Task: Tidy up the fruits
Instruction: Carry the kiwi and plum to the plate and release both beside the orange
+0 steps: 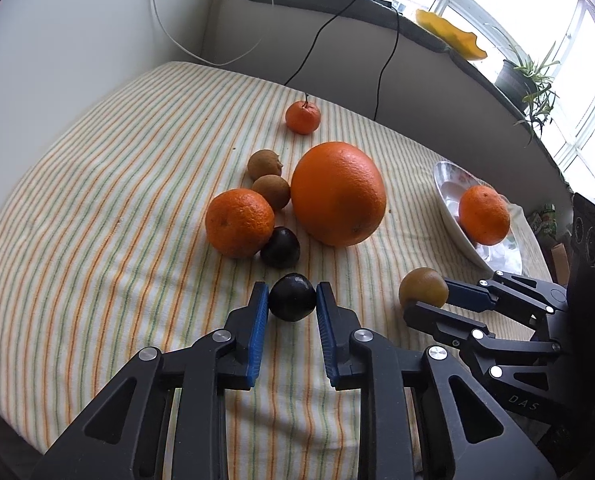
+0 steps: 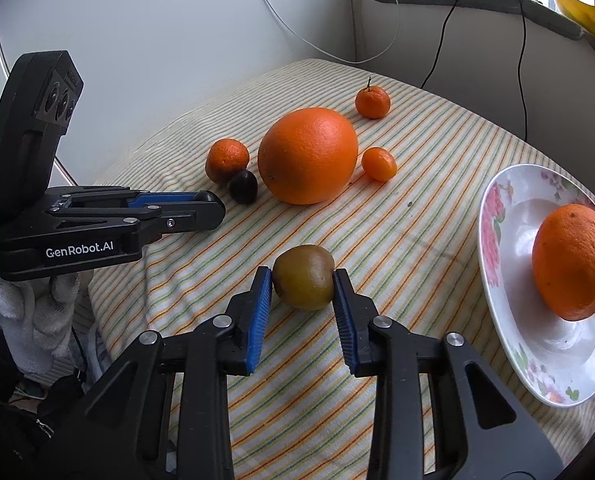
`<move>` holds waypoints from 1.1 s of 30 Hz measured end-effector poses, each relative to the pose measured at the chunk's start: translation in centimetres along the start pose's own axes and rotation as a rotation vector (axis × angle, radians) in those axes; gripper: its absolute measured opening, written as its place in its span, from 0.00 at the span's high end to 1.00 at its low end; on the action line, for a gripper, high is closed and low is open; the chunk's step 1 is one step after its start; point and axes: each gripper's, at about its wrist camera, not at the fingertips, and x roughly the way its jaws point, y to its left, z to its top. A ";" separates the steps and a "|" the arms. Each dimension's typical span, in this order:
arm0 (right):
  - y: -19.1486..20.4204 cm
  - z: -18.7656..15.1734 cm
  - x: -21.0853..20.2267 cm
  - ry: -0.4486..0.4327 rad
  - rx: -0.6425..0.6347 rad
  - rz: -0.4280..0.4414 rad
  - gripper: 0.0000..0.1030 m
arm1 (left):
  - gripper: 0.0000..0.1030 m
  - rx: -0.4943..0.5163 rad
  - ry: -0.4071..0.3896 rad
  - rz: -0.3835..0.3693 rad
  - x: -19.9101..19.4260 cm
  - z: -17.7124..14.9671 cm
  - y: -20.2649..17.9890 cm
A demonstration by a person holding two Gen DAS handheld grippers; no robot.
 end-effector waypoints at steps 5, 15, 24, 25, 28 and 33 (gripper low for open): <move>-1.6 -0.5 -2.0 -0.038 0.056 -0.006 0.69 | 0.78 0.021 -0.006 -0.048 -0.2 0.4 -1.7; -5.0 -1.9 -6.9 -0.109 0.132 -0.081 0.69 | 0.78 0.098 -0.008 -0.133 0.5 1.6 -6.0; -8.3 -3.3 -9.7 -0.147 0.208 -0.163 0.69 | 0.78 0.165 -0.008 -0.174 1.5 2.6 -9.6; -8.7 -3.5 -9.8 -0.149 0.215 -0.170 0.69 | 0.78 0.172 -0.008 -0.176 1.6 2.7 -9.8; -9.7 -3.8 -10.2 -0.152 0.236 -0.194 0.69 | 0.78 0.193 -0.008 -0.185 2.0 3.0 -10.7; -11.4 -4.8 -10.7 -0.150 0.273 -0.237 0.69 | 0.78 0.234 0.001 -0.188 2.9 3.4 -12.2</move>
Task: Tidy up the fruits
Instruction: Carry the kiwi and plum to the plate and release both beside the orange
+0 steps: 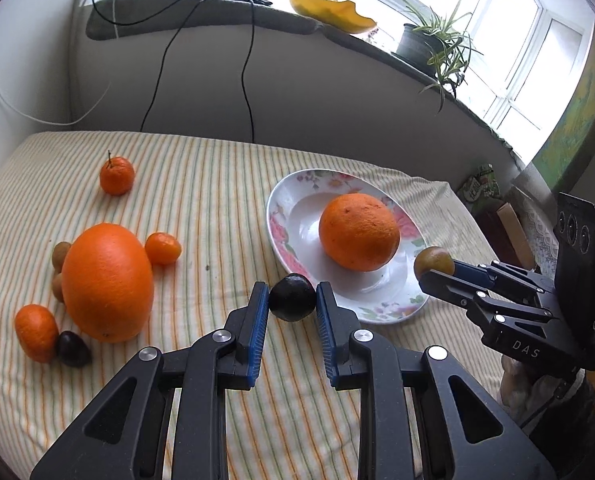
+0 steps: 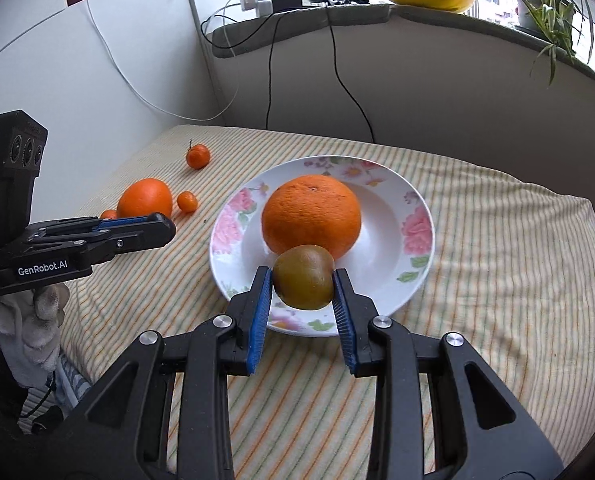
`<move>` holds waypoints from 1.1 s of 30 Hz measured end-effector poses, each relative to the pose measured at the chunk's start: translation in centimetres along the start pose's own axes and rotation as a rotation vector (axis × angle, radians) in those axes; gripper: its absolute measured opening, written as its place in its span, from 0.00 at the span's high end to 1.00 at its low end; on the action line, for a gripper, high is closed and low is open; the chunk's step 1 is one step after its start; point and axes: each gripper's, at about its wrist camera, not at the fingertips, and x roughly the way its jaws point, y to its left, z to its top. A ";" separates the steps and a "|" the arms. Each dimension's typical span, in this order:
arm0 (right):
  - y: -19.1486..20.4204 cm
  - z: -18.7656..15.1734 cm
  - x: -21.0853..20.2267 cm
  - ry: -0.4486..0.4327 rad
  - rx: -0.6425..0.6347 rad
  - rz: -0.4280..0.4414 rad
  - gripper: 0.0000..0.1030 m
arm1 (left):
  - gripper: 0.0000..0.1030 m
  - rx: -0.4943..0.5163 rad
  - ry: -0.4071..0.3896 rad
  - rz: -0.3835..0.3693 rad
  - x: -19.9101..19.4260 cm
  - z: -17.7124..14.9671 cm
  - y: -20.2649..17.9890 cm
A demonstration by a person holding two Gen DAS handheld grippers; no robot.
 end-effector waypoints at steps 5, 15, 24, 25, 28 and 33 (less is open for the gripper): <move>-1.7 -0.1 0.3 0.004 0.023 -0.038 0.69 | 0.78 0.036 0.012 -0.002 1.3 0.7 -0.9; -4.2 0.5 1.7 0.014 0.046 -0.089 0.69 | 0.78 0.062 0.020 0.023 3.2 2.3 -1.2; -4.2 1.0 2.4 0.018 0.029 -0.100 0.69 | 0.78 0.067 0.035 0.025 3.9 2.4 -1.3; -4.1 1.0 2.5 0.018 0.026 -0.100 0.69 | 0.78 0.068 0.036 0.024 3.9 2.4 -1.3; -4.0 1.1 2.6 0.020 0.020 -0.101 0.69 | 0.78 0.070 0.038 0.023 4.0 2.5 -1.3; -3.8 1.1 2.7 0.021 0.008 -0.106 0.69 | 0.77 0.069 0.037 0.022 4.0 2.5 -1.2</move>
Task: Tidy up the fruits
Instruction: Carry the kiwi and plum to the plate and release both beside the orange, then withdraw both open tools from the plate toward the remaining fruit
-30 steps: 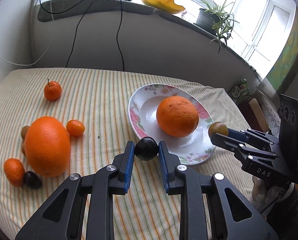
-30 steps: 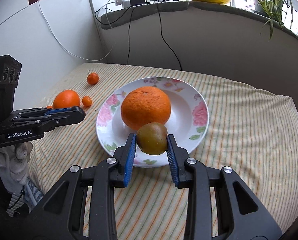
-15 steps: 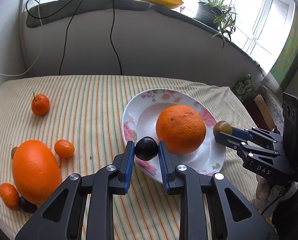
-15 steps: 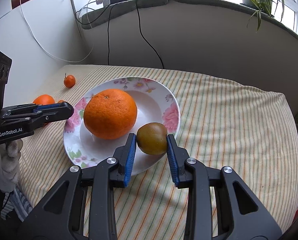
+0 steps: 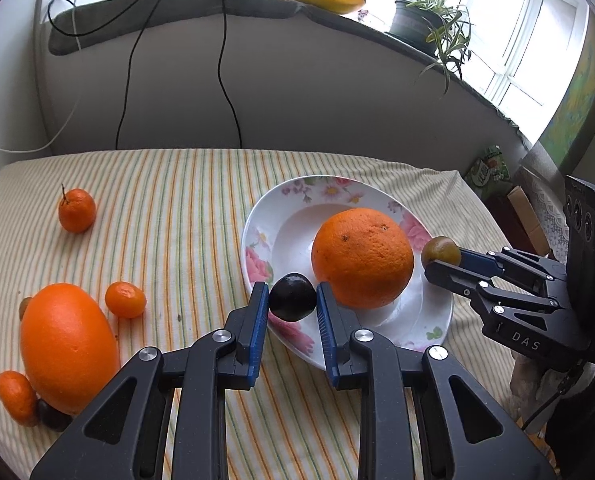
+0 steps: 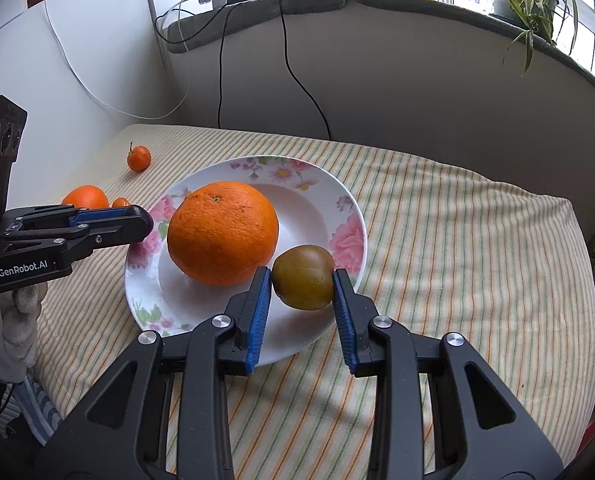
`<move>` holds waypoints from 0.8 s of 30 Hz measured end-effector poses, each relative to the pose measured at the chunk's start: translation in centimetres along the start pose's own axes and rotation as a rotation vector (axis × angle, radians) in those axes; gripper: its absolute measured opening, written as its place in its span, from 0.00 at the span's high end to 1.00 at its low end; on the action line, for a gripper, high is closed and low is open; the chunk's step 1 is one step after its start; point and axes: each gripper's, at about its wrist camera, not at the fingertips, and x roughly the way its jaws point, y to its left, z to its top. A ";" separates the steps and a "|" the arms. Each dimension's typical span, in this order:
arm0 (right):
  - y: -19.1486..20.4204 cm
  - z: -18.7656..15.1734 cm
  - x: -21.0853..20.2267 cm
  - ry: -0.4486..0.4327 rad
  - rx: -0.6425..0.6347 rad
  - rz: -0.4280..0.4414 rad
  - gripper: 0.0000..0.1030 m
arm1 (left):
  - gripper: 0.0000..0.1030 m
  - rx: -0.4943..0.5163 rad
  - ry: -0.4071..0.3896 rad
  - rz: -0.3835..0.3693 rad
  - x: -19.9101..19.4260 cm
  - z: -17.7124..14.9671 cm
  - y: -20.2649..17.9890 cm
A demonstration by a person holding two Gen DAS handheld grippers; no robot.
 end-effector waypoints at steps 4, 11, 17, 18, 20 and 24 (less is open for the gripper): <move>0.2 0.1 0.0 0.000 -0.010 -0.004 0.62 | 0.64 0.005 -0.005 -0.007 -0.1 0.0 0.0; 0.8 0.4 -0.7 -0.035 -0.040 -0.013 0.26 | 0.40 -0.001 -0.009 -0.005 -0.3 0.0 0.1; 1.5 0.4 -1.2 -0.052 -0.071 -0.017 0.17 | 0.38 -0.004 -0.012 -0.005 -0.5 -0.1 0.2; 1.7 0.4 -1.2 -0.051 -0.074 -0.018 0.17 | 0.38 -0.003 -0.012 -0.005 -0.6 -0.1 0.2; 1.8 0.4 -1.2 -0.050 -0.074 -0.016 0.17 | 0.37 -0.003 -0.016 -0.003 -0.6 -0.1 0.3; 2.1 0.4 -1.4 -0.052 -0.076 -0.012 0.17 | 0.33 -0.010 -0.025 -0.001 -1.1 -0.2 0.5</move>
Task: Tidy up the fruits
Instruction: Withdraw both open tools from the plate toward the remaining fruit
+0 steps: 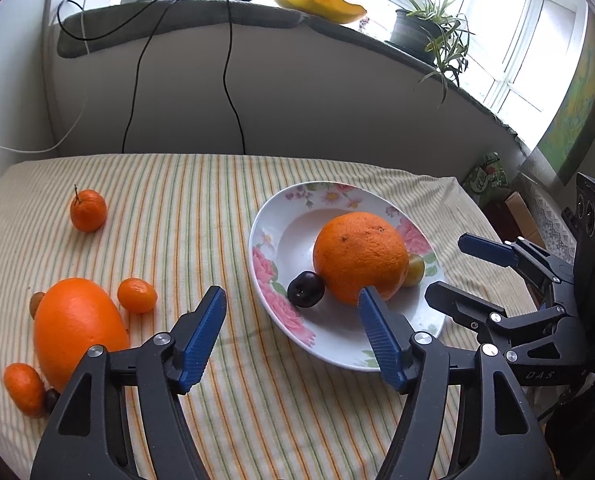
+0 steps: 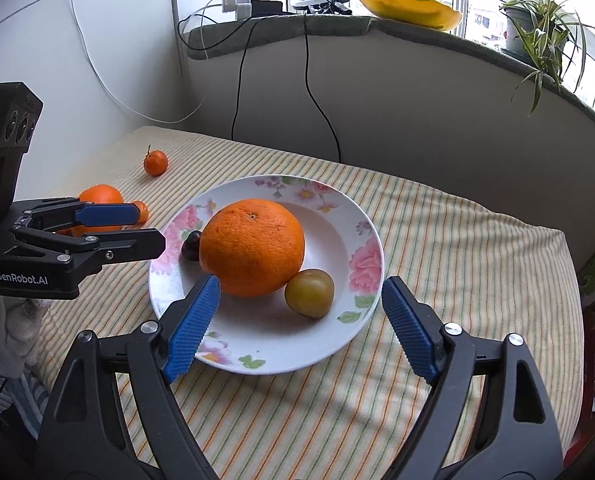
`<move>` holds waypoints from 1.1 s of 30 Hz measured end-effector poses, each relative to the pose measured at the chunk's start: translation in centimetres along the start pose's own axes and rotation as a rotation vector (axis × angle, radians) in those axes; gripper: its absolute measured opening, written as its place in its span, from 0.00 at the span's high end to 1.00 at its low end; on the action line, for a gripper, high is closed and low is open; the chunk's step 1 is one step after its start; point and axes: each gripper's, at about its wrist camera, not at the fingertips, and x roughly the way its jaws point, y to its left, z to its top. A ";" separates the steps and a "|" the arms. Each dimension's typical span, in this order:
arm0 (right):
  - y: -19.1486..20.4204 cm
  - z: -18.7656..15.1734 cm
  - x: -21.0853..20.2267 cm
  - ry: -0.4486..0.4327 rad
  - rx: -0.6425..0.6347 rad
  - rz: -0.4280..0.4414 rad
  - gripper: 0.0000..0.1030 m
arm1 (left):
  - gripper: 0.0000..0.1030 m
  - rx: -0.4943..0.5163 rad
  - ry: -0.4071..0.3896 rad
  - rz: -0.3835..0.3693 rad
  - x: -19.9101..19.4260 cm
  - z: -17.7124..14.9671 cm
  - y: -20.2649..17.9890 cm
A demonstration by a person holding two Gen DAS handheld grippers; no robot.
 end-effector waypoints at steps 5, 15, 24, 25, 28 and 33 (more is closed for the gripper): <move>0.6 0.1 -0.5 -0.006 -0.008 0.016 0.16 | 0.31 -0.011 -0.013 0.007 -0.7 -0.1 0.5; 1.7 1.1 -1.1 -0.023 0.002 0.080 0.07 | 0.27 -0.046 -0.057 0.047 -3.3 -0.9 2.9; 4.0 2.8 -0.4 -0.018 -0.023 0.159 0.04 | 0.27 -0.115 -0.084 0.111 -5.9 -2.2 6.6; 4.4 3.0 -0.3 -0.018 -0.029 0.168 0.04 | 0.27 -0.122 -0.085 0.118 -6.0 -2.4 6.9; 5.7 3.6 0.1 -0.015 -0.042 0.198 0.04 | 0.27 -0.140 -0.085 0.136 -6.4 -2.8 8.0; 7.8 4.5 0.8 -0.009 -0.057 0.255 0.04 | 0.27 -0.168 -0.081 0.145 -6.6 -3.4 9.2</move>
